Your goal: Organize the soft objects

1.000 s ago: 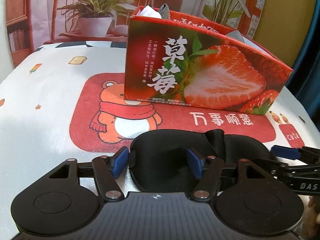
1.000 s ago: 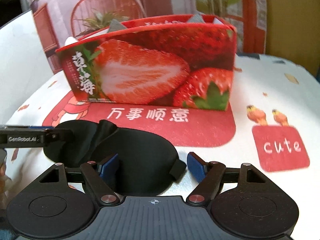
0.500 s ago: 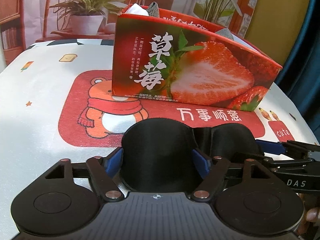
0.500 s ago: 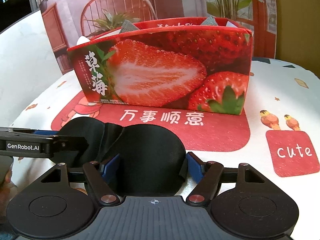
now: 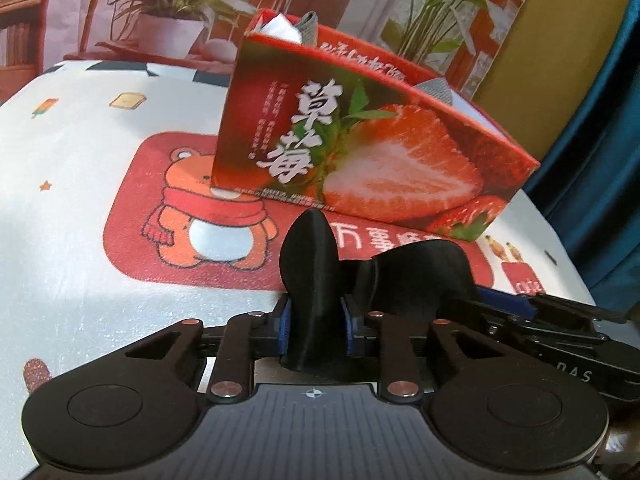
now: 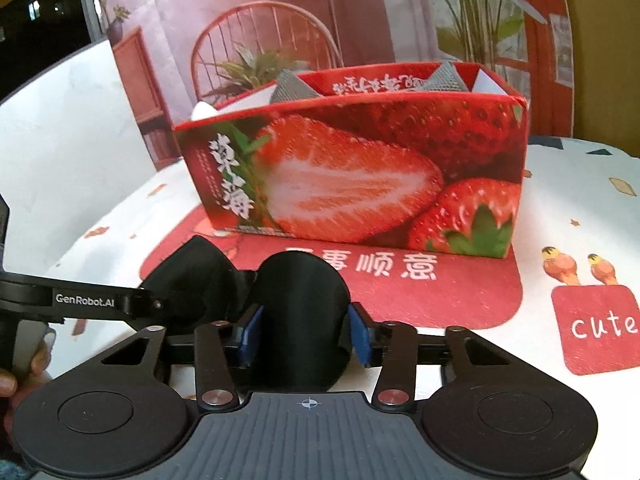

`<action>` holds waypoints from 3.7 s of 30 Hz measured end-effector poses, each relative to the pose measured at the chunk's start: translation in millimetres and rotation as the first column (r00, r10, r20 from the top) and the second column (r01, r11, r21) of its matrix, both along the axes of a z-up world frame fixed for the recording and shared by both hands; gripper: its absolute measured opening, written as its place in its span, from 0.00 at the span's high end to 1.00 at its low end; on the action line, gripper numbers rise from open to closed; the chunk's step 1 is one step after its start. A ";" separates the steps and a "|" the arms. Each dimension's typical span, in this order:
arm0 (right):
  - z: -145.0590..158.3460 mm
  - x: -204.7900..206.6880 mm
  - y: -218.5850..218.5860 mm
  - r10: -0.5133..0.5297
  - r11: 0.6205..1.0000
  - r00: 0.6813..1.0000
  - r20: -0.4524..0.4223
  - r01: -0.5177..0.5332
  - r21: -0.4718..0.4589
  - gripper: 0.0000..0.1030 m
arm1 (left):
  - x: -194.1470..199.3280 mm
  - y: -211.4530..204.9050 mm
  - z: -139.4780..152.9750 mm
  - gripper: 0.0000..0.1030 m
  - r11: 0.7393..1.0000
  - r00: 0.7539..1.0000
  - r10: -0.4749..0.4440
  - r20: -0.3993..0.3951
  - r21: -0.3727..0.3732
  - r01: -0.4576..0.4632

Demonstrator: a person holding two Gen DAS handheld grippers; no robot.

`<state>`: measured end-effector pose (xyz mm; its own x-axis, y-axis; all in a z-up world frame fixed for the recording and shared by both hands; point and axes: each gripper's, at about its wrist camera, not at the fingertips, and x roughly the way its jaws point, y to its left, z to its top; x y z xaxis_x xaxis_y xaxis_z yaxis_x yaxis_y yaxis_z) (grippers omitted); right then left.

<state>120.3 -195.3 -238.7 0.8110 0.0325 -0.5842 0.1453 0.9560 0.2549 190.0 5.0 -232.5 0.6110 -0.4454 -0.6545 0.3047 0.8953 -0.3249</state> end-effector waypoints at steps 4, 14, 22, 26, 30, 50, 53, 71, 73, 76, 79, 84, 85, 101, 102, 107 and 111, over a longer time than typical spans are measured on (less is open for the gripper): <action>9.1 -4.7 4.3 0.022 1.000 0.998 0.050 -0.022 -0.002 0.72 | -4.5 0.6 11.3 0.77 0.999 0.999 -0.007 0.041 -0.033 0.009; 45.8 -9.4 -3.6 0.030 0.999 0.982 0.187 -0.028 -0.015 0.73 | -9.9 6.3 60.7 0.78 0.999 0.981 0.007 0.194 -0.047 0.003; 84.3 1.9 -11.6 0.056 0.997 0.955 0.293 -0.041 -0.058 0.73 | 0.6 -3.0 107.3 0.78 0.998 0.950 0.013 0.313 -0.061 0.007; 101.2 19.7 -18.2 0.072 0.994 0.947 0.312 -0.042 -0.103 0.73 | 19.4 -11.1 115.5 0.78 0.997 0.945 0.021 0.328 -0.072 0.003; 113.6 43.3 -25.7 0.090 0.985 0.945 0.314 -0.038 -0.167 0.73 | 44.0 -13.7 122.5 0.78 0.996 0.945 0.030 0.327 -0.090 0.000; 63.8 157.5 -68.8 0.002 0.982 0.999 0.052 0.008 -0.191 0.72 | 165.1 -44.7 70.3 0.78 0.993 0.992 -0.089 0.092 0.082 0.082; 51.4 159.0 -80.8 -0.046 0.991 0.999 0.008 0.047 -0.125 0.72 | 172.9 -49.5 65.0 0.77 0.990 0.992 -0.115 0.046 0.090 0.110; 75.9 144.9 -96.7 -0.142 0.980 0.989 0.033 0.146 -0.139 0.51 | 158.0 -43.1 95.5 0.00 0.993 0.983 -0.059 0.174 0.109 0.041; 83.4 139.9 -96.8 -0.138 0.977 0.989 0.058 0.146 -0.155 0.33 | 153.1 -36.0 102.0 0.00 0.995 0.984 -0.031 0.178 0.098 0.014; 95.6 131.4 -93.8 -0.131 0.972 0.988 0.085 0.145 -0.184 0.09 | 142.4 -26.3 113.0 0.00 0.991 0.981 0.028 0.191 0.121 -0.052; 107.8 119.9 -90.5 -0.118 0.974 0.987 0.109 0.137 -0.182 0.00 | 128.7 -16.8 123.3 0.00 0.981 0.973 0.100 0.209 0.143 -0.131; 129.5 95.4 -78.3 -0.077 0.979 0.984 0.162 0.106 -0.177 0.00 | 99.2 -2.0 143.9 0.00 0.966 0.957 0.173 0.233 0.150 -0.211; 133.2 91.8 -75.3 -0.067 0.979 0.983 0.169 0.098 -0.179 0.00 | 91.5 -0.2 148.2 0.00 0.963 0.953 0.180 0.245 0.154 -0.222; 189.8 -6.7 -25.3 -0.138 0.953 0.956 0.258 0.199 -0.230 0.00 | -34.0 5.5 205.7 0.00 0.944 0.903 0.209 0.376 0.161 -0.286; 192.3 -13.7 -23.4 -0.143 0.950 0.954 0.263 0.207 -0.232 0.00 | -43.0 4.0 209.6 0.00 0.940 0.896 0.211 0.391 0.171 -0.295; 206.8 -58.2 -9.0 -0.165 0.945 0.944 0.286 0.235 -0.228 0.00 | -86.7 0.5 228.6 0.00 0.938 0.876 0.205 0.437 0.168 -0.303; 219.6 -90.6 -2.2 -0.195 0.941 0.936 0.293 0.262 -0.212 0.00 | -123.0 -3.0 240.5 0.00 0.939 0.865 0.200 0.460 0.162 -0.303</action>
<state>29.6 -197.5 -19.1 0.9047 -0.2884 -0.3136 0.3270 0.9419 0.0771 67.0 2.0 7.9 0.9249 -0.1140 -0.3627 0.1226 0.9925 0.0008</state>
